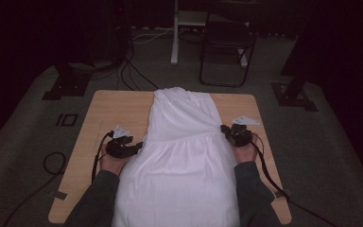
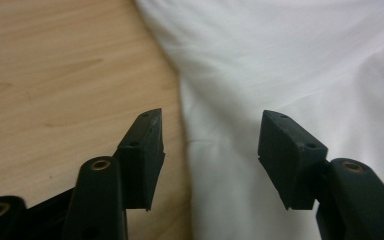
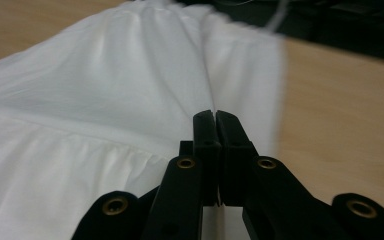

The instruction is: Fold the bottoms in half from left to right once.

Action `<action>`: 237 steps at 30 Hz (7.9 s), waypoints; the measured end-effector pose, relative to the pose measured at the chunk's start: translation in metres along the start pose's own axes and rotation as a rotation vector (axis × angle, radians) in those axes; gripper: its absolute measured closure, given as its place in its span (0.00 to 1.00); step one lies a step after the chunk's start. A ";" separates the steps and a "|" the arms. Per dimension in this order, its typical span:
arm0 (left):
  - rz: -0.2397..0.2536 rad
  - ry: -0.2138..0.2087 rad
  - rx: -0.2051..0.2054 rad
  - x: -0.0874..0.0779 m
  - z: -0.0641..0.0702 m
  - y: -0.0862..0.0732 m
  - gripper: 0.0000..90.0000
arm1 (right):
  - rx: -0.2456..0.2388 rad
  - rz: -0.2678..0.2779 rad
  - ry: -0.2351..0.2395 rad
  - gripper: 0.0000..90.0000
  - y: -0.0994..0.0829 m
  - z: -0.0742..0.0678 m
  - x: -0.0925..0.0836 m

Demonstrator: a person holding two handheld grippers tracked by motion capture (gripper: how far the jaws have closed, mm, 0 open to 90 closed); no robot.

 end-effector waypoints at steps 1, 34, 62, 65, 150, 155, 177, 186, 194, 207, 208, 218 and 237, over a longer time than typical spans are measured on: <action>0.001 0.005 -0.010 0.002 0.000 0.002 0.46 | 0.023 -0.015 -0.013 0.98 -0.003 0.008 0.000; -0.088 -0.041 -0.007 -0.022 0.014 -0.054 0.99 | 0.065 -0.194 0.063 0.97 -0.104 -0.018 -0.035; -0.102 -0.053 -0.015 -0.013 0.027 -0.042 0.61 | 0.088 -0.133 0.209 0.69 -0.051 -0.049 -0.012; -0.129 -0.063 -0.020 -0.003 0.030 -0.050 0.59 | 0.101 -0.159 0.227 0.58 -0.049 -0.059 0.026; -0.113 -0.176 0.061 -0.013 0.064 -0.059 0.85 | -0.006 -0.078 0.134 0.99 -0.002 -0.049 0.031; -0.131 -0.181 0.076 -0.012 0.063 -0.056 0.73 | 0.015 -0.180 0.107 0.98 -0.034 -0.033 0.052; -0.139 -0.230 0.117 0.039 0.085 -0.036 0.94 | 0.076 -0.238 0.141 0.96 -0.077 -0.049 0.036; -0.129 -0.269 0.128 0.004 0.096 -0.055 0.92 | -0.005 -0.304 0.222 0.80 -0.084 -0.080 -0.012; -0.122 -0.268 0.122 0.005 0.096 -0.055 0.91 | 0.078 -0.128 0.231 0.83 -0.022 -0.074 0.028; -0.124 -0.251 0.114 0.005 0.094 -0.054 0.77 | -0.066 -0.283 0.230 0.97 -0.047 -0.097 0.053; -0.124 -0.252 0.114 0.005 0.093 -0.054 0.75 | -0.079 -0.248 0.204 0.97 -0.037 -0.093 0.050; -0.143 -0.263 0.122 0.005 0.097 -0.053 0.68 | -0.132 -0.186 0.011 0.97 -0.019 -0.039 0.068; -0.095 -0.080 0.015 0.098 0.052 0.026 0.42 | 0.120 -0.222 0.072 0.32 -0.040 -0.031 0.095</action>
Point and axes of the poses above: each handheld gripper's, and its own axes: x roughly forward along the jaws, y roughly out of its top, z roughly to its right, the point moved 8 cm from there along x, roughly forward along the jaws, and after that the axes turned 13 degrees about z, right-handed, at the moved point
